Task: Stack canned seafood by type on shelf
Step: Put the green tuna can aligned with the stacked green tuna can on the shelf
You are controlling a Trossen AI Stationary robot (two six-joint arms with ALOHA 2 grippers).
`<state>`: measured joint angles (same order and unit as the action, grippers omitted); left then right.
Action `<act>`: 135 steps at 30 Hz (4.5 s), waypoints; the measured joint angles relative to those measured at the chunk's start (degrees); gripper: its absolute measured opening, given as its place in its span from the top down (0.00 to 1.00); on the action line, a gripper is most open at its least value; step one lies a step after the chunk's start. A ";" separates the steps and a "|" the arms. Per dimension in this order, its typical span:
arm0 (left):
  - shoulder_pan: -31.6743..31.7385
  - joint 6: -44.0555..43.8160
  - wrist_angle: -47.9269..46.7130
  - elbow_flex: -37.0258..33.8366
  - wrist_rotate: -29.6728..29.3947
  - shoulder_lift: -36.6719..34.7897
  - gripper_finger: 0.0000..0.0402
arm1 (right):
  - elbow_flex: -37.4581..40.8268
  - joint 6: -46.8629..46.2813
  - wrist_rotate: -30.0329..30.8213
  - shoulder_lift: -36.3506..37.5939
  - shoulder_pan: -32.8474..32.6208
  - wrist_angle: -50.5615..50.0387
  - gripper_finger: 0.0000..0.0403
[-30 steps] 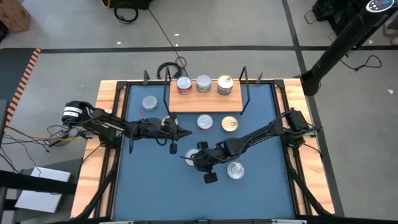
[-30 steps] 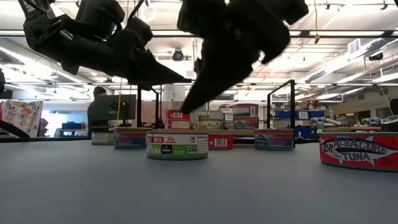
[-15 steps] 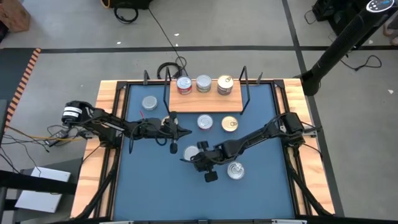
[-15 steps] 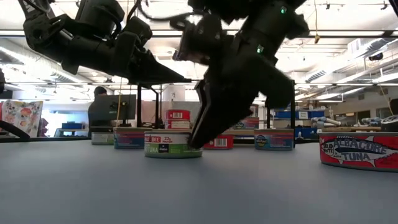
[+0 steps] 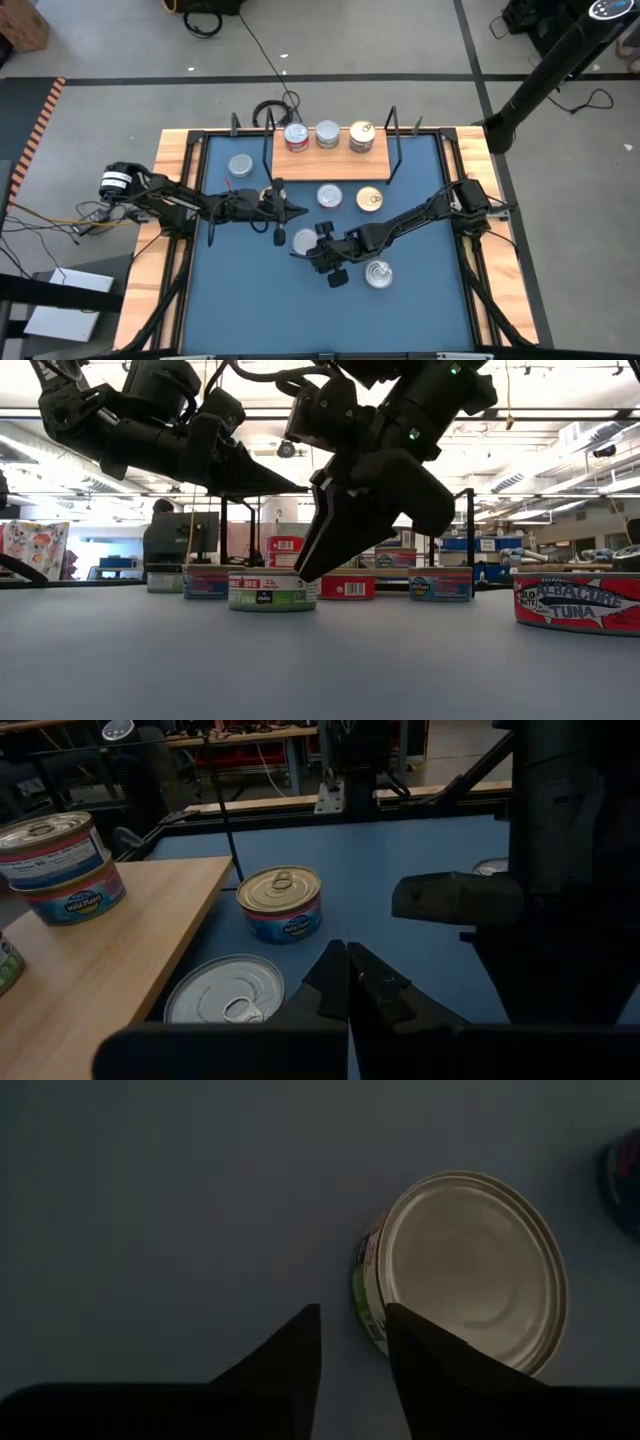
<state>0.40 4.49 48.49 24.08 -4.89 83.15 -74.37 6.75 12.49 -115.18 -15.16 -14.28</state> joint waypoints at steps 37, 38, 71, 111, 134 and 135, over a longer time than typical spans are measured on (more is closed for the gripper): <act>-0.02 -0.13 0.69 0.02 -0.52 0.02 1.00 | 2.21 9.80 -1.91 0.08 1.68 3.66 0.98; -0.02 -0.15 0.90 0.02 -0.54 0.02 1.00 | 1.94 9.68 -2.67 0.07 1.64 3.41 0.98; -0.02 -0.22 -0.06 0.07 -0.81 0.02 1.00 | 1.27 5.92 -4.46 1.90 2.47 -4.15 0.73; -0.02 -0.26 -0.44 0.04 -0.68 0.02 1.00 | -5.96 -11.32 -22.34 1.81 7.98 -12.49 0.99; -0.02 -8.03 1.08 0.02 0.02 9.72 1.00 | 0.88 -11.31 -18.97 1.84 1.24 -4.21 0.97; -0.02 -8.11 1.07 0.00 0.02 10.20 1.00 | 1.67 -11.80 -18.80 1.84 1.24 -2.81 0.97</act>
<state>0.38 -3.62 49.56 24.08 -4.86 93.35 -72.70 -5.05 -6.31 -113.34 -13.91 -17.09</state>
